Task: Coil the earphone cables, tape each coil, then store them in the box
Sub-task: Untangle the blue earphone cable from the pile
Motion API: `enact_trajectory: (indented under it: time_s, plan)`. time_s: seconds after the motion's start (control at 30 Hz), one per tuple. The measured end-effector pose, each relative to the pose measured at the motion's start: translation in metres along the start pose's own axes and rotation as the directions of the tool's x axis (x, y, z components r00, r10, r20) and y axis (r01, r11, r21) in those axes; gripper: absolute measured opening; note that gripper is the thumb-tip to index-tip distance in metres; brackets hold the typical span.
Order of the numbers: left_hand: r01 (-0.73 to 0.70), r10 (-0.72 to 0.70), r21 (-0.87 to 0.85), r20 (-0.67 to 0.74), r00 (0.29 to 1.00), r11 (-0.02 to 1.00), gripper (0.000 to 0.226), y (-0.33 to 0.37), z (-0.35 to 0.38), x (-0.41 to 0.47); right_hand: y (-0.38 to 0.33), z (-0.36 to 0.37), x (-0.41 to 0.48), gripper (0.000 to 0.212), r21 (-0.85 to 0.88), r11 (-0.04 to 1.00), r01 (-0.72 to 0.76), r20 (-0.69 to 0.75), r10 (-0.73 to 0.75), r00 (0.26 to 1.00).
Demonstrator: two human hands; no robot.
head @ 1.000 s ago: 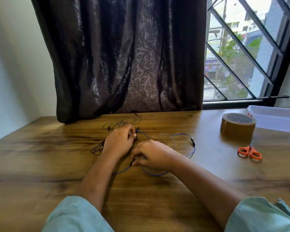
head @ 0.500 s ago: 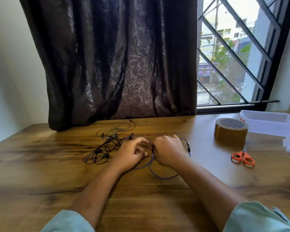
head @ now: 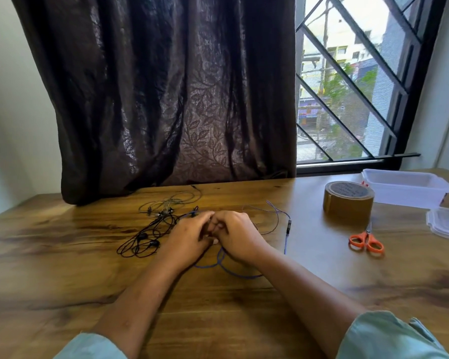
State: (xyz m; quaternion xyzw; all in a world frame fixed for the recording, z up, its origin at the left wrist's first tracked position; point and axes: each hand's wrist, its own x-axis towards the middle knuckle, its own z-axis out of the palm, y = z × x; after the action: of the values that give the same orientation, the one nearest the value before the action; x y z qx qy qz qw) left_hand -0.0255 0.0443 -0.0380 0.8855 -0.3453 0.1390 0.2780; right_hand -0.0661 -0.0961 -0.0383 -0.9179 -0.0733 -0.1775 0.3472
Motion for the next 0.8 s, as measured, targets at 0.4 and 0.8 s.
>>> enact_trajectory:
  time_s: [0.4,0.8]
  plan:
    - [0.083,-0.156,-0.179,-0.439,0.885,0.98,0.02,-0.004,-0.01,0.008,-0.004,-0.008,0.006,0.012,0.345,0.93,-0.127,0.038,0.122,0.992]
    - [0.223,-0.124,-0.958,0.203,0.971,0.181,0.028,0.045,-0.018,0.0,0.017,-0.028,0.011,0.02,0.03,1.0,-0.005,-0.351,0.016,0.936]
